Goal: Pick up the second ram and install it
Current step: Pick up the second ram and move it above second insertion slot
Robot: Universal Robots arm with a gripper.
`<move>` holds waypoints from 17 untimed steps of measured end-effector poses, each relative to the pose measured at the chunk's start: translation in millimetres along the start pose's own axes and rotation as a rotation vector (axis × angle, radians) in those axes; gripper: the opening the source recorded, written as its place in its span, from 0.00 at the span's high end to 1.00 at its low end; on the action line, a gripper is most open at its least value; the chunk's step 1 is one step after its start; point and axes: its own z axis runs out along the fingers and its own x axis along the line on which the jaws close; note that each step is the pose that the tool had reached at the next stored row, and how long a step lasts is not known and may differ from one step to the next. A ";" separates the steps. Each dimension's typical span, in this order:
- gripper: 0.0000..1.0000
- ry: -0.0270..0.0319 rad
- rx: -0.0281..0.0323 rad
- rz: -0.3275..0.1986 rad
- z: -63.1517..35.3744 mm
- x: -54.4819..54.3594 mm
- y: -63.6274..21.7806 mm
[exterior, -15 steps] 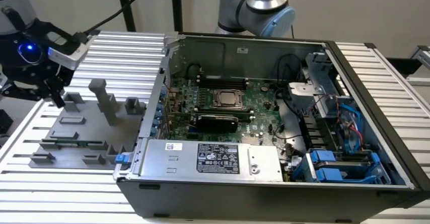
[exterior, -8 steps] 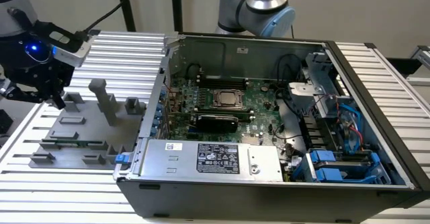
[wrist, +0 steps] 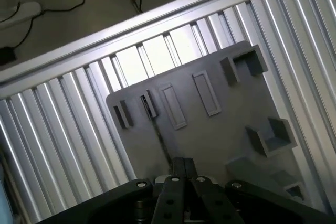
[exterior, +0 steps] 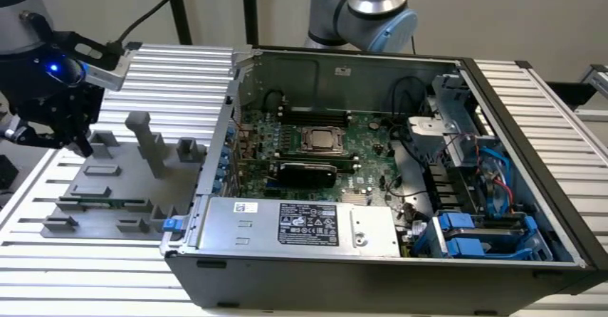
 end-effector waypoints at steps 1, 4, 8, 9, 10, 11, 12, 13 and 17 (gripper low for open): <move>1.00 0.0017 0.0007 -0.018 0.3 0.0 0.0; 1.00 0.0060 0.0037 -0.070 1.5 0.0 0.0; 1.00 0.0111 0.0081 -0.143 3.1 -0.1 -0.1; 1.00 0.0121 0.0091 -0.161 3.6 -0.1 -0.1; 1.00 0.0130 0.0098 -0.179 4.2 -0.1 -0.2; 1.00 0.0137 0.0104 -0.197 4.9 -0.1 -0.2; 1.00 0.0145 0.0109 -0.215 5.6 -0.1 -0.2; 1.00 0.0153 0.0113 -0.233 6.3 -0.1 -0.3; 1.00 0.0185 0.0130 -0.307 10.0 -0.2 -0.4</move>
